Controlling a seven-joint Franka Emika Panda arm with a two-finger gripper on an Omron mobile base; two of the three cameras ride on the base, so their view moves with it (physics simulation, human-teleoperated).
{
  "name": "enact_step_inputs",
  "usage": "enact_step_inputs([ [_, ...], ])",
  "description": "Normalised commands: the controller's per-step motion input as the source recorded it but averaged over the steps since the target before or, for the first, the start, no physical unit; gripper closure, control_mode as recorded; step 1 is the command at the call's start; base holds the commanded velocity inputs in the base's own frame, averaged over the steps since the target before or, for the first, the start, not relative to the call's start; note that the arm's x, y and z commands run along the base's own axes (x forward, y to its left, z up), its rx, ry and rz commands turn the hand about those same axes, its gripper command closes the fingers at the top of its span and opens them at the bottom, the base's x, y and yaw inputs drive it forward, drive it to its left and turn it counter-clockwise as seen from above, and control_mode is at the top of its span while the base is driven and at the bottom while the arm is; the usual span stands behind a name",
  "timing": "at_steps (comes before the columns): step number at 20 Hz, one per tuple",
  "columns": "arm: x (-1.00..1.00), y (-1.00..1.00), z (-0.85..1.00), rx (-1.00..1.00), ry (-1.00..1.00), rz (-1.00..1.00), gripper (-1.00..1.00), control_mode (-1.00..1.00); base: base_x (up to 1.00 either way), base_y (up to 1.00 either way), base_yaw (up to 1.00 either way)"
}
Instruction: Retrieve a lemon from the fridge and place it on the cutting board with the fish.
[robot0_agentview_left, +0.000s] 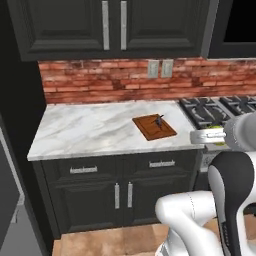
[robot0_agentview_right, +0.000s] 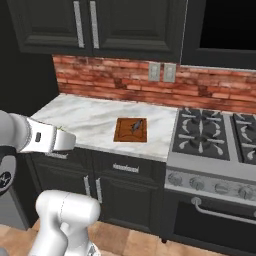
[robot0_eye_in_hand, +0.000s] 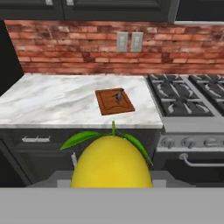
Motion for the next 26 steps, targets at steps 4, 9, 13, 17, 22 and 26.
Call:
enact_step_inputs([
  [4,0.0,0.0,0.0,0.0,0.0,0.0,1.0,1.0,0.51,-0.14,0.08],
  [9,0.0,0.0,0.0,0.0,0.0,0.0,1.0,1.0,0.42,-0.09,0.05],
  [13,0.0,0.0,0.0,0.0,0.0,0.0,1.0,1.0,0.23,-0.36,0.0],
  [17,0.0,0.0,0.0,0.0,0.0,0.0,1.0,1.0,0.19,-0.29,0.0],
  [22,0.0,0.0,0.0,0.0,0.0,0.0,1.0,1.0,0.12,-0.07,0.0],
  [26,0.0,0.0,0.0,0.0,0.0,0.0,1.0,1.0,0.23,0.0,0.0],
])
